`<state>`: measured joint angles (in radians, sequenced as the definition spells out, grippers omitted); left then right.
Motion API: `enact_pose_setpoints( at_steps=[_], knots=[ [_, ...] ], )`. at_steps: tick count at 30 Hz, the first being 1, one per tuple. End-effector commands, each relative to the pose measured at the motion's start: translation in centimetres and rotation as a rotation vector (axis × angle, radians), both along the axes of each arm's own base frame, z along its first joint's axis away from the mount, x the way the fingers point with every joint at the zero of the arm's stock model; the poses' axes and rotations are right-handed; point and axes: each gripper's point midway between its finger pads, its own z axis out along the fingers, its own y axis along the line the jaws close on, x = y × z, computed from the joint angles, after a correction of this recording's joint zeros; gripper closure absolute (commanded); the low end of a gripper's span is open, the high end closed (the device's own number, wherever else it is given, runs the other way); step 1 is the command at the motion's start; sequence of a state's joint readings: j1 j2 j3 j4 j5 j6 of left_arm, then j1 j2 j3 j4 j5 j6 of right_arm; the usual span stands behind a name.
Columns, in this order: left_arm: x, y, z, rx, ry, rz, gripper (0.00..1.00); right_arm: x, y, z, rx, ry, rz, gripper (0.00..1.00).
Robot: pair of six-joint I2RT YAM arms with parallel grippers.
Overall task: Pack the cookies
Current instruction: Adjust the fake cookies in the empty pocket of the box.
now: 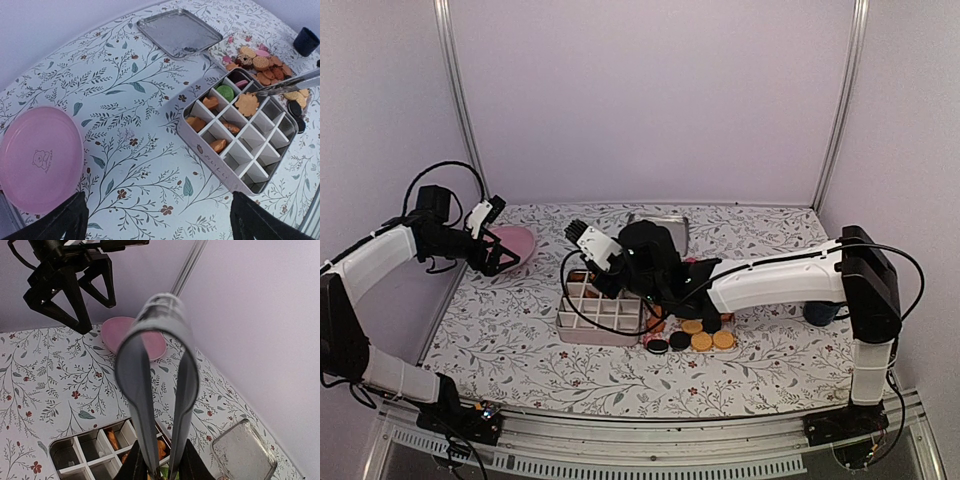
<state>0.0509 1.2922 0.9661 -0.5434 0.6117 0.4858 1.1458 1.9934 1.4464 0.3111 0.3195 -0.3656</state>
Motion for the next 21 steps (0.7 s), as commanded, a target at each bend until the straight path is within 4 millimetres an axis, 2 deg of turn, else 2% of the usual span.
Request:
enact_pose_setpoints(
  at_steps=[1,4,7,9,12,21],
  knots=[
    [0.0,0.2,0.7,0.001,-0.025,0.002,0.01,0.4,-0.1,2.3,0.109,0.028,-0.001,0.95],
    [0.0,0.2,0.6,0.000,-0.023,0.001,0.01,1.1,-1.3,4.0,0.177,0.062,0.000,0.93],
    [0.1,0.1,0.7,-0.002,-0.026,0.000,0.01,2.2,-2.4,4.6,0.226,0.099,-0.023,0.90],
    [0.0,0.1,0.7,-0.002,-0.025,0.000,0.01,2.9,-3.1,4.5,0.251,0.131,-0.044,0.77],
    [-0.1,0.1,0.6,0.002,-0.026,-0.002,0.01,3.7,-4.1,4.1,0.304,0.211,-0.041,0.68],
    [0.0,0.1,0.8,-0.001,-0.027,-0.002,0.01,4.0,-4.0,3.3,0.375,0.298,-0.052,0.67]
  ],
)
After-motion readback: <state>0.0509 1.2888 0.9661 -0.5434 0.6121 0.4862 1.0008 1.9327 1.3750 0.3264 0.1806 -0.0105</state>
